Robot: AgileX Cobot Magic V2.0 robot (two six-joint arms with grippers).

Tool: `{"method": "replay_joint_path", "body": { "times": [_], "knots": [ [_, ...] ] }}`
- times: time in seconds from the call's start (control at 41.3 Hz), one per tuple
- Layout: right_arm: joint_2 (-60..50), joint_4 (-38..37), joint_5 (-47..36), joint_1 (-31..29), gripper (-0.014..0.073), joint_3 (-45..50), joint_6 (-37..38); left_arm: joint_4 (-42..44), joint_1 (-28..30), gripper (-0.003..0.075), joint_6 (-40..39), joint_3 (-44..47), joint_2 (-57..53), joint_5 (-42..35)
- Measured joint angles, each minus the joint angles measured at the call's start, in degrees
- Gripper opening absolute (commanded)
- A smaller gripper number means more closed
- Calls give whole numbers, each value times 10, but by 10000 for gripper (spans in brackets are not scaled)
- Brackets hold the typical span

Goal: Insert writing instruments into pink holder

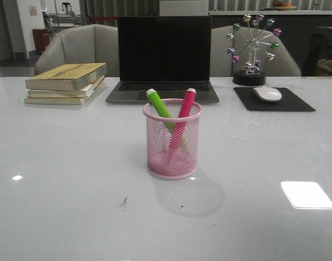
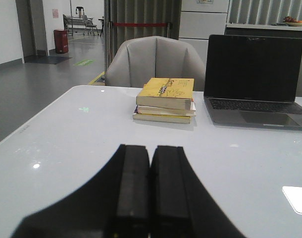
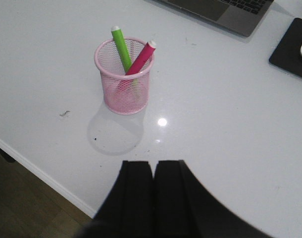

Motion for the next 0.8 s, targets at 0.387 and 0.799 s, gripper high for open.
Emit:
{"method": "replay_joint_path", "body": {
  "times": [0.387, 0.799],
  "knots": [
    [0, 0, 0, 0, 57, 0, 0, 10, 0, 92, 13, 0, 0, -5],
    [0, 0, 0, 0, 57, 0, 0, -31, -23, 91, 73, 0, 0, -20]
  ]
}}
